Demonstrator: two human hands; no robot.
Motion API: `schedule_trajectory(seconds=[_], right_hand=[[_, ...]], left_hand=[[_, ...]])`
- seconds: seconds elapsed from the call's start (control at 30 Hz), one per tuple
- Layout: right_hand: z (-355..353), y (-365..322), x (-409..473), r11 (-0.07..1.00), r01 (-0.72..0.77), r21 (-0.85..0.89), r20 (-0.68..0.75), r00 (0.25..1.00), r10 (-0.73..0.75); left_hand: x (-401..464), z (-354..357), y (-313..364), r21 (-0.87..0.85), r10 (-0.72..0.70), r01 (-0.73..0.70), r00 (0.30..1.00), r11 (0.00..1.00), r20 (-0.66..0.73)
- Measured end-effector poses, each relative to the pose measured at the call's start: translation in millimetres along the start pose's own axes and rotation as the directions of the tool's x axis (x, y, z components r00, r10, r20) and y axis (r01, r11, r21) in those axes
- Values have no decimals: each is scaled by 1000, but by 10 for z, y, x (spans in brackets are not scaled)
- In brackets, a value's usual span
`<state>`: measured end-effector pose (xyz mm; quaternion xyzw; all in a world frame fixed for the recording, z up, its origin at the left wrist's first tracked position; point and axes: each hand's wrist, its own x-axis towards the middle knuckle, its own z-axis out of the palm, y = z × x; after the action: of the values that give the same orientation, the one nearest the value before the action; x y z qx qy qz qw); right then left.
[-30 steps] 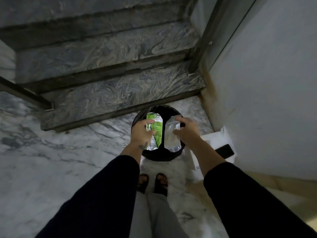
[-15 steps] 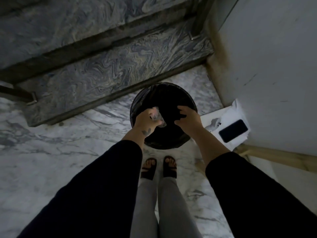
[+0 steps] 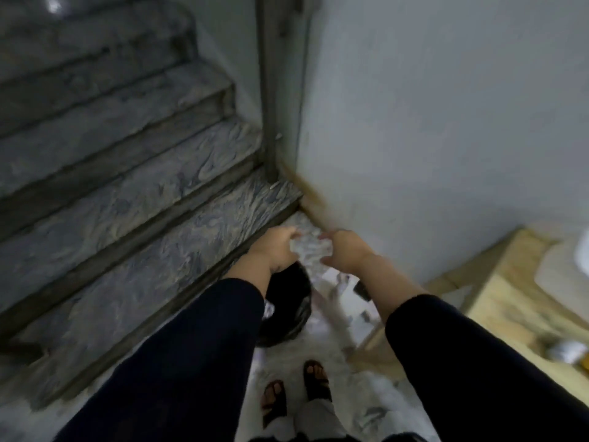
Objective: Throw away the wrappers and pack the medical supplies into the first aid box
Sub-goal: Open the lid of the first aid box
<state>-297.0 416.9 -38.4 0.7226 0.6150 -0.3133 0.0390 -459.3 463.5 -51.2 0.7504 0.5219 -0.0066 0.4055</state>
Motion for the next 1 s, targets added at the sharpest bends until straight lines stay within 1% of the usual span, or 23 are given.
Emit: schedule_trajectory(seconds=[0.1,0.13,0.2,0.23,0.27,0.3,0.37,0.5,0.6,0.7,0.8,0.9,1.0], right_hand=[[-419,249,-403,997,-58,50,-117,991,64],[-527,360,-547,995,-75,68,-155,984,84],[-706,604,-838,987,-127,98,-228,963,146],[-775,741,-981,980,-162,112,-259,948,186],[-835,889,-1124,972,-198,127,-289,930,227],[-890,1037,-1272,962,-234,138,-318,910,267],[-984,1337,-1573,942,-297,154,-366,869,334],[-1099,1953,-2188,886,-406,225,-428,776,464],[-1094,2402,-2553,844,-474,251,-458,710,535],[-1050,2776,-2782,818,-534,213,-496,662,562],[-942,3066,-2873,813,-550,190,-520,646,558],[-810,3266,-2840,840,-524,142,-567,652,503],[-688,3396,-2724,861,-503,71,-605,665,438]], left_hand=[[-13,-33,567,95,98,-100,995,990,19],[-15,-17,757,98,139,-141,990,985,30],[-5,42,1148,51,207,-211,975,976,74],[6,94,1345,59,235,-242,967,969,101],[7,160,1547,113,272,-286,954,951,126],[15,232,1743,170,306,-330,940,929,150],[3,395,2128,228,373,-409,910,884,182],[-21,781,2847,271,523,-575,817,771,244],[-48,1101,3317,280,600,-657,754,700,269],[-32,1453,3678,288,664,-720,694,631,278],[-2,1784,3894,306,713,-767,640,565,288],[50,2036,4000,375,754,-793,592,480,286],[134,2181,4033,449,768,-790,571,418,289]])
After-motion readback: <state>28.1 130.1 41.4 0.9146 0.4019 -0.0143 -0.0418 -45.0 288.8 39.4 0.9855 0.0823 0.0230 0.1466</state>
